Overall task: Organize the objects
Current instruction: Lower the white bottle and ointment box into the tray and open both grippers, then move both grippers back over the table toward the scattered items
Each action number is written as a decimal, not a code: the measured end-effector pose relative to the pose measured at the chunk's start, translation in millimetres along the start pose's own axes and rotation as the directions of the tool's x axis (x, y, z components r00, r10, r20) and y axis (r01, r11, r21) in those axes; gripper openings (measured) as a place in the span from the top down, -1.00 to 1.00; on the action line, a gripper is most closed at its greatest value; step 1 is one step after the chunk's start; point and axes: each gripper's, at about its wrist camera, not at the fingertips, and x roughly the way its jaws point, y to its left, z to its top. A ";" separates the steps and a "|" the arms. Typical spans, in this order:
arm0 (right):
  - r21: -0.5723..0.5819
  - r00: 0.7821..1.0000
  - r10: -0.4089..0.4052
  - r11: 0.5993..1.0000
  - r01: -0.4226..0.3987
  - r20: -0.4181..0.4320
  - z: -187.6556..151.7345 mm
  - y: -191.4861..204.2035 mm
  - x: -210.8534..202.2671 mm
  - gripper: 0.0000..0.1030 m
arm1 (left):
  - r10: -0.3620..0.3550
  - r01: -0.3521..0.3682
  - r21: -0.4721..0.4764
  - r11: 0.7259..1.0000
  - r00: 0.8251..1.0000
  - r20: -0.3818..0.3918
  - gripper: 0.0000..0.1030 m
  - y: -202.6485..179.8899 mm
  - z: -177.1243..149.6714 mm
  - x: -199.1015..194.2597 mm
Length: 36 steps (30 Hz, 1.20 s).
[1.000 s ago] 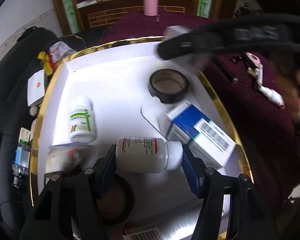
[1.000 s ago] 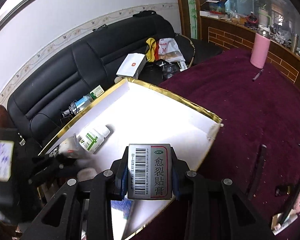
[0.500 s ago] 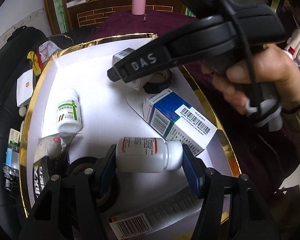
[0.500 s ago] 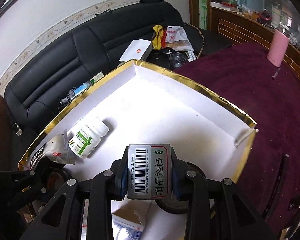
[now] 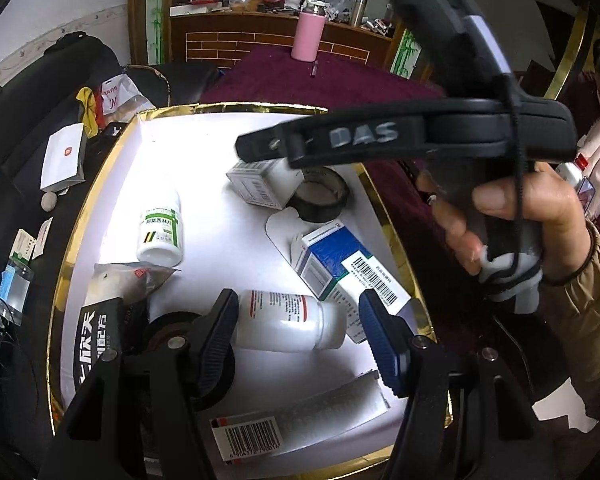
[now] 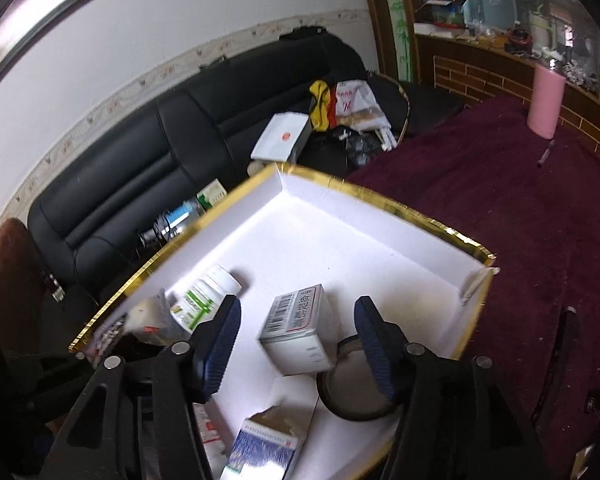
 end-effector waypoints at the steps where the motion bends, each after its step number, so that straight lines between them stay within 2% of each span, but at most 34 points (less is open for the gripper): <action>1: 0.002 1.000 -0.004 1.000 0.004 0.013 -0.9 0.9 -5.6 -0.38 | -0.004 0.004 -0.005 1.000 1.000 0.005 -0.20 0.0 0.0 -1.5; 4: 0.011 0.999 -0.025 1.000 0.025 0.045 -9.0 1.4 -23.9 -0.52 | -0.004 0.004 -0.019 1.000 1.000 0.023 -0.20 0.5 1.7 -3.9; 8: 0.027 0.997 -0.034 0.999 0.032 0.073 -23.5 -1.0 -49.2 -0.78 | -0.012 0.015 -0.049 0.999 0.999 0.052 -0.22 -2.6 3.9 -10.1; 10: 0.057 0.996 -0.035 0.998 0.030 0.088 -33.2 -6.0 -62.7 -0.83 | -0.013 0.017 -0.062 0.998 0.998 0.060 -0.26 -2.5 5.3 -11.5; 13: 0.103 0.995 -0.026 0.995 0.017 0.094 -49.9 -16.6 -80.1 -0.84 | -0.009 0.015 -0.088 0.996 0.997 0.079 -0.28 -2.2 7.3 -14.0; 20: 0.154 0.993 -0.072 0.986 0.057 0.093 -93.2 -40.1 -121.4 -0.84 | -0.018 0.031 -0.102 0.994 0.993 0.117 -0.28 -10.9 14.6 -20.7; 29: 0.274 0.983 -0.149 0.955 0.115 0.107 -142.5 -82.8 -161.5 -0.84 | -0.051 0.051 0.008 0.999 0.994 0.099 -0.28 -63.3 33.4 -10.8; 36: 0.342 0.974 -0.184 0.931 0.130 0.129 -163.2 -109.1 -181.6 -0.84 | -0.091 0.083 0.096 0.992 0.993 0.076 -0.28 -113.8 48.0 0.3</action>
